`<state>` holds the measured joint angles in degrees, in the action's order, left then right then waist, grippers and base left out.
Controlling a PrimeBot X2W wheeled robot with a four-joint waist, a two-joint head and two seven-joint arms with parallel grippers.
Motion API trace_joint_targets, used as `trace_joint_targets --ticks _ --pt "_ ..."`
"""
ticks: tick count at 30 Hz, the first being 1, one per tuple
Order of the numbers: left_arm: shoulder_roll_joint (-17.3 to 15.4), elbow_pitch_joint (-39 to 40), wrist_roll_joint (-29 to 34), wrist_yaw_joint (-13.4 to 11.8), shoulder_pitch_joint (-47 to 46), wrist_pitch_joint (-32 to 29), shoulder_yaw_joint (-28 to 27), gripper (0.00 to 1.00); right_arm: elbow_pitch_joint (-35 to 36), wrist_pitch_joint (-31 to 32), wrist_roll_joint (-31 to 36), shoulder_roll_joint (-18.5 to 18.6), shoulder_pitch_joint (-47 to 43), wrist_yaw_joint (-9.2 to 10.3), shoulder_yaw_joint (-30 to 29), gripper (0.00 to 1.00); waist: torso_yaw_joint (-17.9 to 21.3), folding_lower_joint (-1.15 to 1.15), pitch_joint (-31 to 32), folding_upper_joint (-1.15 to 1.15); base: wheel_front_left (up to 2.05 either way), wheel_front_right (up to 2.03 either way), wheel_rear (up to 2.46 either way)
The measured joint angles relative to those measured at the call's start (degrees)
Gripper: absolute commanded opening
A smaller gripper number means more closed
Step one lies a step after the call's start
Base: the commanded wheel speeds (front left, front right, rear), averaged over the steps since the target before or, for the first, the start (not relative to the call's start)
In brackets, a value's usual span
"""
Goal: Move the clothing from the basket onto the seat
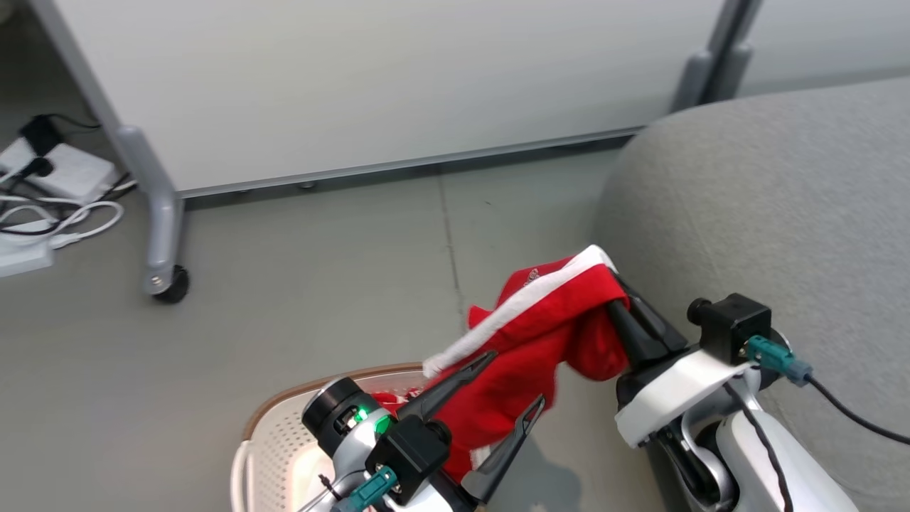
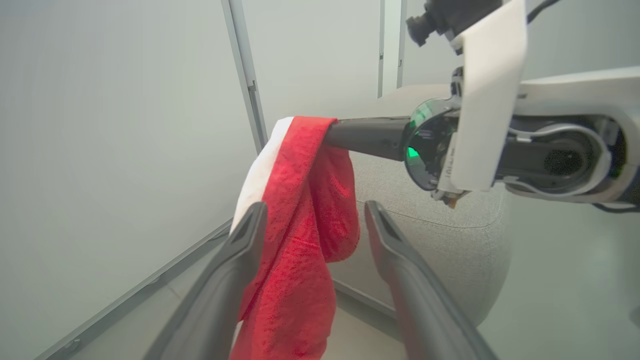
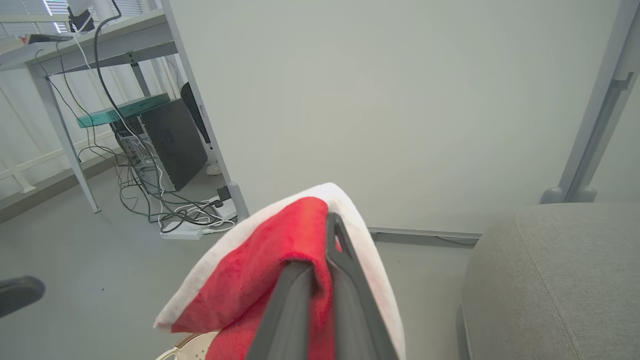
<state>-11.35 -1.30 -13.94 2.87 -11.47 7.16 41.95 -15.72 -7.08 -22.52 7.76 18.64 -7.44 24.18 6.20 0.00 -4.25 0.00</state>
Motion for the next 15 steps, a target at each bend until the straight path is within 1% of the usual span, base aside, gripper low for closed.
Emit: trace_joint_targets --ticks 7,15 --pt "-0.7 0.6 0.7 -0.1 -2.1 -0.7 0.0 1.00 -0.1 -0.8 0.1 0.4 1.2 0.00 -2.3 0.00 6.7 0.00 -2.0 0.00 0.00 0.00 0.00" --pt "-2.1 1.8 1.3 0.5 -4.5 -2.9 0.5 1.00 -1.5 -3.1 0.0 0.2 1.9 0.00 -7.3 0.00 16.3 0.00 -5.2 0.00 0.00 0.00 0.00"
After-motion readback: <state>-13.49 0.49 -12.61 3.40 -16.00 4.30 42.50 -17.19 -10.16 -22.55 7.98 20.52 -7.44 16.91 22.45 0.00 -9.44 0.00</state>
